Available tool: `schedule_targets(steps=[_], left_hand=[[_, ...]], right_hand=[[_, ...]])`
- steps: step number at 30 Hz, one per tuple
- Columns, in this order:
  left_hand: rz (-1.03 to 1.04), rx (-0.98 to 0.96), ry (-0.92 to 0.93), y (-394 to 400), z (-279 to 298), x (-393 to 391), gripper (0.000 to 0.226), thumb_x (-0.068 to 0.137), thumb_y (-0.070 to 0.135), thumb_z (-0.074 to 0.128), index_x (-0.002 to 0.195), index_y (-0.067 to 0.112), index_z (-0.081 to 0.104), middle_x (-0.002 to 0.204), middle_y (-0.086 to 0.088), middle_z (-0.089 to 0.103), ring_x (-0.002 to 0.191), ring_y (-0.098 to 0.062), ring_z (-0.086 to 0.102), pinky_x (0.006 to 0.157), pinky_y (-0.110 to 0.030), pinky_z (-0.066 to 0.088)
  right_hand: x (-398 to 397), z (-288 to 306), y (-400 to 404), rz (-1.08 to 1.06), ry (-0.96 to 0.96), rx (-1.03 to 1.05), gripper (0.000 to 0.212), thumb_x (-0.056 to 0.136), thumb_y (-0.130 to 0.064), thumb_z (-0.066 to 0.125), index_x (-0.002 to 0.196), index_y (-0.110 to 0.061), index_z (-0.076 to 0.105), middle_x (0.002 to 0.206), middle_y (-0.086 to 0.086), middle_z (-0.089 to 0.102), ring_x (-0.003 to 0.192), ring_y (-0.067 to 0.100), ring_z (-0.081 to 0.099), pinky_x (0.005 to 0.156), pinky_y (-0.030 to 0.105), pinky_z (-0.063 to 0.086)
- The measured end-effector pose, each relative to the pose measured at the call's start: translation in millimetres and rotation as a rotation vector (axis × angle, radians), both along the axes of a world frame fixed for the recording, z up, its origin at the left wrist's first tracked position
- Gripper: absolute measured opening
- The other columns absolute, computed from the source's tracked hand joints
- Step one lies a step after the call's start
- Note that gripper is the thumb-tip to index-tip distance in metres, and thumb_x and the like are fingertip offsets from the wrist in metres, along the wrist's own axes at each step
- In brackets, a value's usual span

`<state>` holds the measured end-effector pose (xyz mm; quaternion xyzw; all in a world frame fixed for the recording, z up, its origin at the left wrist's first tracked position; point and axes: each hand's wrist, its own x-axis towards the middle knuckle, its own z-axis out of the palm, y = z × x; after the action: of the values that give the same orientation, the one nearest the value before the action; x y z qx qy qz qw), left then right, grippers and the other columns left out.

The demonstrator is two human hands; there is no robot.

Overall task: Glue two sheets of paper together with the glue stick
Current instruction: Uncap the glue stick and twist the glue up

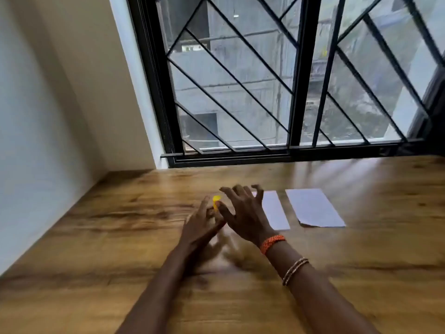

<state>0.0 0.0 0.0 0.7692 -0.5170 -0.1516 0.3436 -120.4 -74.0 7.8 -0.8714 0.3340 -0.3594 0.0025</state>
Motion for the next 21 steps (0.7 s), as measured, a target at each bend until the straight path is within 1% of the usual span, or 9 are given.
schedule_targets(steps=[2,4,7,8,10,12,15,18,21], left_hand=[[-0.058,-0.075,0.015,1,-2,2,0.091,0.057,0.07,0.041,0.136,0.025,0.041,0.116,-0.005,0.068,0.112,-0.023,0.061,0.095,-0.043,0.046],[-0.081,-0.15,0.068,1,-2,7,0.063,0.066,0.061,0.051,0.118,0.026,0.059,0.098,-0.007,0.072,0.095,-0.019,0.068,0.084,-0.039,0.053],[-0.116,-0.262,0.109,1,-11,12,0.026,0.079,0.044,0.062,0.095,0.025,0.071,0.084,-0.003,0.073,0.067,0.004,0.065,0.072,-0.028,0.054],[-0.108,-0.283,0.093,0,-14,13,0.022,0.083,0.039,0.063,0.093,0.022,0.073,0.086,-0.003,0.074,0.067,0.006,0.064,0.072,-0.027,0.053],[-0.085,-0.292,0.035,-4,-18,17,0.024,0.085,0.036,0.063,0.094,0.017,0.074,0.093,-0.004,0.074,0.08,-0.003,0.066,0.077,-0.028,0.051],[-0.029,-0.268,-0.067,-7,-20,17,0.031,0.08,0.048,0.058,0.094,0.025,0.073,0.096,0.0,0.075,0.09,-0.014,0.066,0.079,-0.033,0.052],[0.035,-0.303,-0.295,-7,-18,14,0.035,0.085,0.053,0.048,0.084,0.029,0.072,0.085,0.003,0.075,0.085,-0.021,0.066,0.078,-0.035,0.047],[0.047,-0.399,-0.524,-8,-14,13,0.021,0.09,0.035,0.054,0.082,0.024,0.07,0.082,-0.002,0.073,0.087,-0.028,0.063,0.085,-0.037,0.036],[0.051,-0.419,-0.708,-13,-15,13,0.014,0.082,0.031,0.062,0.087,0.023,0.071,0.084,-0.002,0.073,0.092,-0.028,0.063,0.087,-0.041,0.037]], right_hand=[[6,-7,3,-0.002,-0.052,-0.041,0.028,0.089,-0.043,0.041,0.089,-0.025,0.063,0.083,-0.001,0.058,0.083,0.022,0.06,0.091,0.042,0.022],[9,-11,5,-0.015,-0.08,-0.03,0.03,0.087,-0.043,0.041,0.076,-0.024,0.062,0.077,-0.002,0.057,0.079,0.022,0.061,0.087,0.04,0.021],[5,-14,0,0.017,-0.089,-0.038,0.033,0.087,-0.05,0.044,0.088,-0.023,0.063,0.072,-0.011,0.051,0.081,0.017,0.06,0.079,0.034,0.017],[4,-14,0,0.042,-0.101,-0.03,0.033,0.087,-0.05,0.048,0.098,-0.022,0.062,0.071,-0.012,0.05,0.081,0.014,0.058,0.076,0.032,0.016],[6,-12,1,0.091,-0.112,-0.023,0.036,0.088,-0.047,0.054,0.112,-0.02,0.057,0.07,-0.01,0.053,0.077,0.01,0.054,0.075,0.03,0.015],[9,-10,2,0.116,-0.122,-0.028,0.025,0.091,-0.035,0.055,0.109,-0.018,0.056,0.07,-0.004,0.06,0.075,0.015,0.06,0.078,0.033,0.02],[13,-10,5,0.106,-0.161,0.011,0.009,0.09,-0.017,0.053,0.098,-0.014,0.054,0.069,-0.004,0.059,0.075,0.025,0.062,0.075,0.033,0.02],[13,-14,4,0.118,-0.129,0.109,0.012,0.094,-0.025,0.05,0.097,-0.015,0.045,0.071,-0.006,0.057,0.07,0.023,0.058,0.075,0.034,0.021],[9,-17,1,0.134,-0.186,0.17,0.014,0.093,-0.028,0.053,0.091,-0.018,0.044,0.065,-0.008,0.053,0.068,0.021,0.056,0.079,0.036,0.027]])
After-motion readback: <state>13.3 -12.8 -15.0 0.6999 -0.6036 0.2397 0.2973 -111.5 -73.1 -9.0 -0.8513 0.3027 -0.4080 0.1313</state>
